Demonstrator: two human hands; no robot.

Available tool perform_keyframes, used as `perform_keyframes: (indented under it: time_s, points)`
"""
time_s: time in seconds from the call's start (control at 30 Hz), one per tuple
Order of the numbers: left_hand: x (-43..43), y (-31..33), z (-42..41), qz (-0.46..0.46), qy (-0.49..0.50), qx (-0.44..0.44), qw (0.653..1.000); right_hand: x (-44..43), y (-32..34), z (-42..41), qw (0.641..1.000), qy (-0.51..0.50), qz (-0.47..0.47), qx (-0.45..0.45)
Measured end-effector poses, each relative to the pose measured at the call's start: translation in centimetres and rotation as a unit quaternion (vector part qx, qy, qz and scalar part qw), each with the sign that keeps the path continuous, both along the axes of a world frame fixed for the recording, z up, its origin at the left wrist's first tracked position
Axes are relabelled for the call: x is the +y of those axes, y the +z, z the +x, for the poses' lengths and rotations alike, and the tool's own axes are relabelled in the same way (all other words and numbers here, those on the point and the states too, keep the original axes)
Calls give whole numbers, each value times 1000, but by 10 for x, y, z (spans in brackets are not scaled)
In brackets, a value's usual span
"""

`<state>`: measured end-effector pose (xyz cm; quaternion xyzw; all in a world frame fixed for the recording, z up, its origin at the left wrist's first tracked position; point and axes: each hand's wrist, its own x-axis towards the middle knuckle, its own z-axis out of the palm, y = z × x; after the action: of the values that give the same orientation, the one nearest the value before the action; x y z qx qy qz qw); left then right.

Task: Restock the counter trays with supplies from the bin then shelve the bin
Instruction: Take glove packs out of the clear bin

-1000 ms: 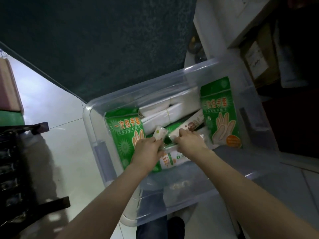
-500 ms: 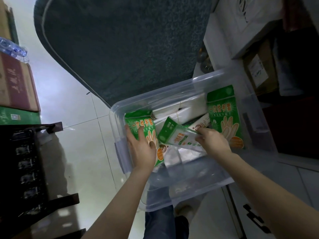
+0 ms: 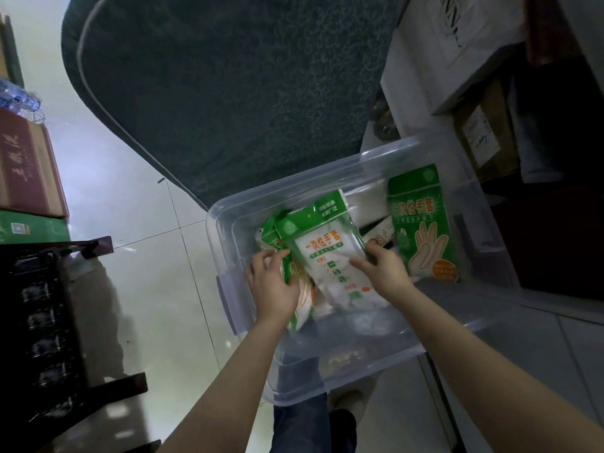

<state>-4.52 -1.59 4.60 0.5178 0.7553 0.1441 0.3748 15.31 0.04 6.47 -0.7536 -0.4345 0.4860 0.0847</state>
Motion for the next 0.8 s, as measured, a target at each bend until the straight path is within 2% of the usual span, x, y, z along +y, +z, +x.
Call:
perform_keyframes:
  time_s: [0.17, 0.23, 0.47, 0.67, 0.73, 0.8]
  points:
    - [0, -4, 1, -60, 96, -149, 982, -6, -11, -15, 985, -116, -56, 113]
    - [-1, -3, 0, -60, 100, -190, 975, -7, -15, -19, 977, -140, -77, 141]
    - [7, 14, -3, -38, 98, -260, 960, -11, -21, -13, 937, -225, -122, 236]
    - [6, 33, 16, -51, 8, -296, 954, -12, -12, -8, 918, -262, -121, 273]
    - [8, 35, 26, -52, -10, -293, 955, -12, -8, -5, 927, -251, -111, 258]
    - [13, 34, 34, -45, -26, -287, 957, -11, -3, 3, 953, -208, -88, 200]
